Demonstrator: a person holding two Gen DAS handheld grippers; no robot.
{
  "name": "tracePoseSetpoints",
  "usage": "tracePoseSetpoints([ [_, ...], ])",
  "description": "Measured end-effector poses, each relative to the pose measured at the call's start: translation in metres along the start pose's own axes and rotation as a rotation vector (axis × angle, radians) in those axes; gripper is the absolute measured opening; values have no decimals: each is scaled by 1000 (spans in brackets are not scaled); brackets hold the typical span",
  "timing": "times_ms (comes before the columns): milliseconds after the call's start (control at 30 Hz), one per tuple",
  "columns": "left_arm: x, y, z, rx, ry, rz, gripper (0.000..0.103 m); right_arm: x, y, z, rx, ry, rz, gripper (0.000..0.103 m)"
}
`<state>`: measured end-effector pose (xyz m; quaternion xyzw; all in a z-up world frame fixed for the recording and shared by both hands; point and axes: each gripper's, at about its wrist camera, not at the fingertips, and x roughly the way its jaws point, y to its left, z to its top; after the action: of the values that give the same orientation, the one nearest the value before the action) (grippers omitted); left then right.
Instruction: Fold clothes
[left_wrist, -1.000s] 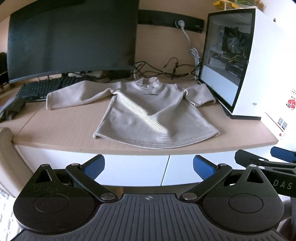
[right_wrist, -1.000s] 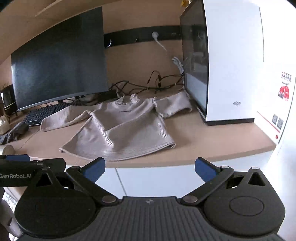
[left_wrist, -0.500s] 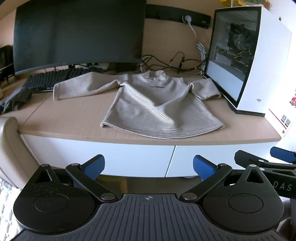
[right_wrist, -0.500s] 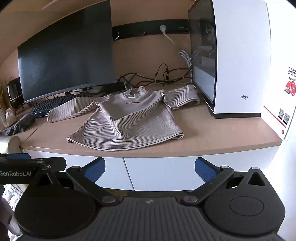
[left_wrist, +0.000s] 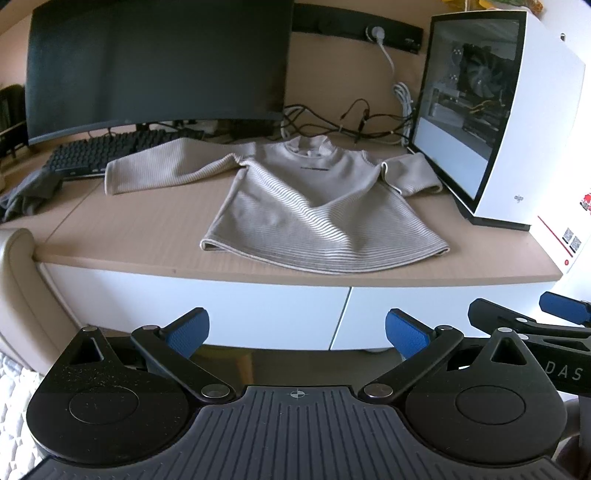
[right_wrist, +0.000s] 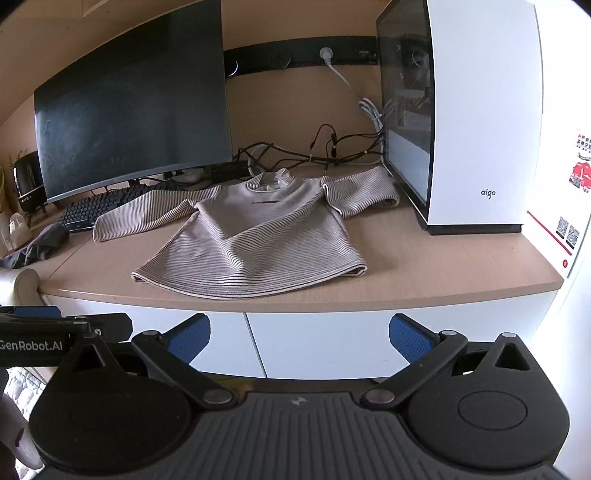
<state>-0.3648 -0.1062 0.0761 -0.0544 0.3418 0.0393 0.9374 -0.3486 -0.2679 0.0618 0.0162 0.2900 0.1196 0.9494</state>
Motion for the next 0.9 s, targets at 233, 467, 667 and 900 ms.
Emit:
tracePoseSetpoints([
  [233, 3, 2, 1, 4, 1, -2, 103, 1, 0, 1, -1, 2, 2, 103],
  [467, 6, 2, 3, 8, 4, -6, 103, 3, -2, 2, 0, 4, -1, 103],
  [667, 9, 2, 5, 12, 6, -9, 103, 5, -3, 2, 3, 6, -6, 103],
  [900, 12, 4, 6, 12, 8, -10, 103, 8, -2, 4, 0, 9, -6, 103],
])
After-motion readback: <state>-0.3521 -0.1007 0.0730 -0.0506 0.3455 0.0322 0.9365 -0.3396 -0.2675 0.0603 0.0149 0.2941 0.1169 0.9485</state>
